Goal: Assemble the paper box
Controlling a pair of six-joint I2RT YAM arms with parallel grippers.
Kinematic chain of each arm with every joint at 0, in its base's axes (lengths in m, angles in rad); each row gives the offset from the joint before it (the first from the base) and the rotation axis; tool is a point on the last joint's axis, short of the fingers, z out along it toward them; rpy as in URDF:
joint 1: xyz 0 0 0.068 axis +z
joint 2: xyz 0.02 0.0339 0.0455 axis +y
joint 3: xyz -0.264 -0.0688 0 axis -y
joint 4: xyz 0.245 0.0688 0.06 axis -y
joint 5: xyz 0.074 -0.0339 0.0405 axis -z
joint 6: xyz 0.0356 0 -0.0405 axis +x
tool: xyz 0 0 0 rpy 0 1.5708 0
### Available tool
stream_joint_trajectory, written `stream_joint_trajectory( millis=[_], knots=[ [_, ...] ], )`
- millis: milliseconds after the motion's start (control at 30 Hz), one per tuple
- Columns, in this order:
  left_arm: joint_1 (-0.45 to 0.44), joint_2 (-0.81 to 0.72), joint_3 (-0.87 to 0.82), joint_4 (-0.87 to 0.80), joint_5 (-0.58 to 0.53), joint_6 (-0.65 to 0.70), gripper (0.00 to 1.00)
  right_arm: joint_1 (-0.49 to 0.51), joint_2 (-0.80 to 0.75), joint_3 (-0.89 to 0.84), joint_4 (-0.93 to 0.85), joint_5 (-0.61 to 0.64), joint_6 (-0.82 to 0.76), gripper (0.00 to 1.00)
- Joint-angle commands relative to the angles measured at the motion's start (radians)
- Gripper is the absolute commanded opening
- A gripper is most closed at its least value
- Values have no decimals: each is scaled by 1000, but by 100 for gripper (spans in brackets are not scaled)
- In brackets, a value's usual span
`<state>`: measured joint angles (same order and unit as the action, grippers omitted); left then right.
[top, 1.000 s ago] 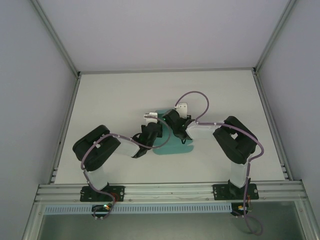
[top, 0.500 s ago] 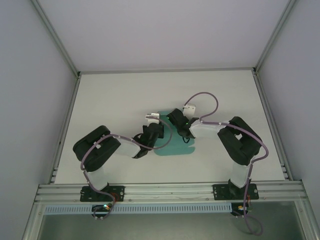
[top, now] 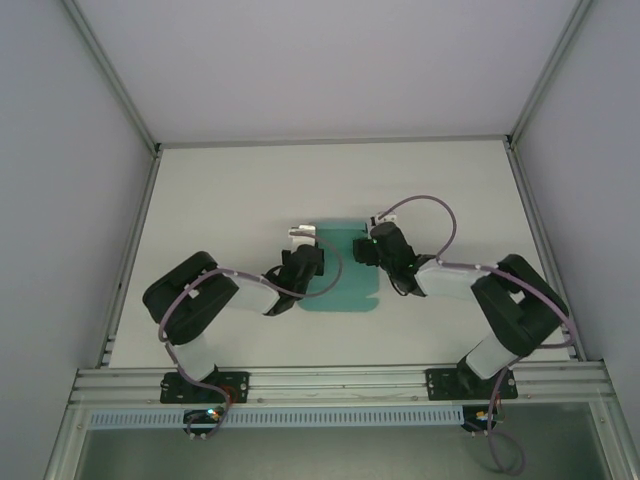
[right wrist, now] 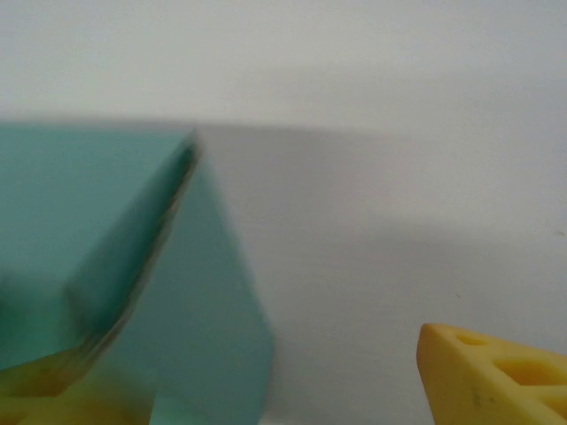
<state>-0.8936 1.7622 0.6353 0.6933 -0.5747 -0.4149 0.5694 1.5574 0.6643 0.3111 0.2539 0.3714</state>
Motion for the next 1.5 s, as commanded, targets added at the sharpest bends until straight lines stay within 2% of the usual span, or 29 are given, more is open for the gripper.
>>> stream_joint_trajectory(
  millis=[0, 133, 400, 533, 600, 733, 833, 933, 1133, 1367, 1467],
  knots=[
    [13, -19, -2, -57, -40, 18, 0, -6, -78, -20, 38, -155, -117, 84],
    [17, -24, 0, -64, -31, 19, 0, -13, -120, -42, 24, -173, -121, 87],
    [26, -27, 4, -71, 2, 33, 0, -78, -98, -44, -42, -229, -130, 81],
    [31, -24, 1, -72, 12, 35, 0, -124, -153, -100, 24, -410, -161, 84],
    [36, -22, 0, -72, 16, 34, 0, -127, -216, -134, 51, -456, -173, 88],
    [49, -13, -3, -63, 34, 28, 0, -173, -308, -184, 38, -447, -113, 91],
    [64, -10, -20, -28, 67, 28, 0, -246, -330, -203, 10, -447, -68, 86],
    [75, -6, -34, 3, 97, 34, 0, -291, -290, -178, -24, -509, -93, 78],
    [77, 7, -28, 12, 116, 53, 0, -293, -104, -76, 36, -641, -136, 74],
    [78, 9, -20, 2, 119, 59, 0, -272, 96, 39, 116, -818, -140, 59],
    [78, 7, -15, -7, 114, 65, 0, -243, 131, 68, 113, -813, -158, 57]
  ],
)
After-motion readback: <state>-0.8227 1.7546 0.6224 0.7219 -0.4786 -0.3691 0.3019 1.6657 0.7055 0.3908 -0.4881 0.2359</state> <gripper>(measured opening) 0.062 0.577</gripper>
